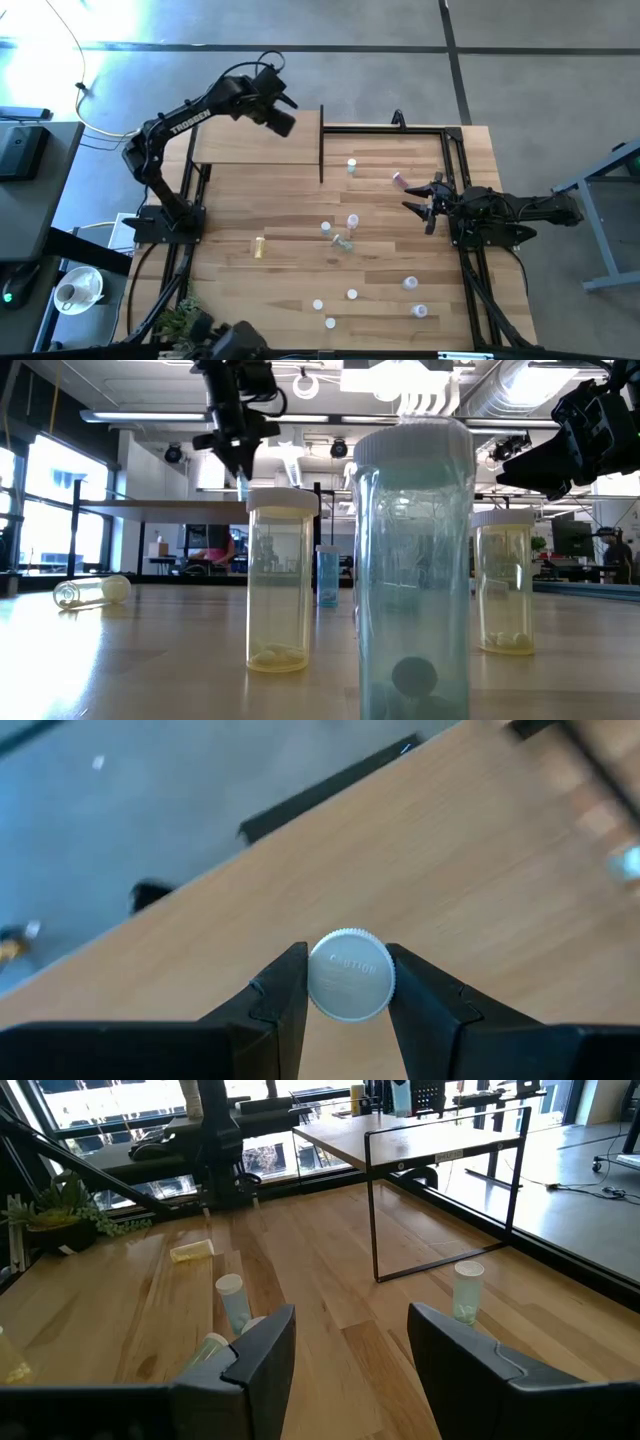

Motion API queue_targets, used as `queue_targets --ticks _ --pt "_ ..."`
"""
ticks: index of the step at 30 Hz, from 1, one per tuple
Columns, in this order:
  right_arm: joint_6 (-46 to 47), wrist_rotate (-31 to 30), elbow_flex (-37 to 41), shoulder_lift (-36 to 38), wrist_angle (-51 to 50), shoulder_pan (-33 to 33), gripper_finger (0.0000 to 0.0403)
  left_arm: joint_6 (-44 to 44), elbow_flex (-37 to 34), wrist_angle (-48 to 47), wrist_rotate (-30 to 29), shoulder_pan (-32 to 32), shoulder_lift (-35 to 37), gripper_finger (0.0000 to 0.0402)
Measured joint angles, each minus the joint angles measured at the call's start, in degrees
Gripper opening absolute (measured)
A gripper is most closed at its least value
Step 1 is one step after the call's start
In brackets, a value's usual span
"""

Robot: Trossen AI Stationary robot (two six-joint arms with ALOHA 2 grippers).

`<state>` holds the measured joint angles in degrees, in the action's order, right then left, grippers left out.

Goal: Pick and place medicine bottles onto shelf by color
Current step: Put the bottom left blue pill bottle on the shelf

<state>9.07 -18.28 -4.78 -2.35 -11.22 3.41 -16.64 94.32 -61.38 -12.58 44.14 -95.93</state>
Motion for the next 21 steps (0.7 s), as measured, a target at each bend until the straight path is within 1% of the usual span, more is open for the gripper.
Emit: queue_targets --ticks 7,12,17,21 --pt "-0.03 0.00 0.00 0.00 -0.01 0.00 0.0186 1.87 0.02 7.77 4.66 -1.27 -0.12 0.0111" --pt "-0.06 0.00 0.00 0.00 -0.01 -0.01 0.0186 1.70 2.75 7.31 5.28 -0.57 -0.17 0.0111" --pt "-0.07 0.00 0.00 0.00 -0.01 0.00 0.0186 0.38 5.70 7.34 7.27 -0.68 -0.43 0.0111" --pt "-0.08 0.00 0.00 0.00 -0.01 0.01 0.0186 0.14 6.16 7.14 7.45 -1.19 -0.40 0.0111"
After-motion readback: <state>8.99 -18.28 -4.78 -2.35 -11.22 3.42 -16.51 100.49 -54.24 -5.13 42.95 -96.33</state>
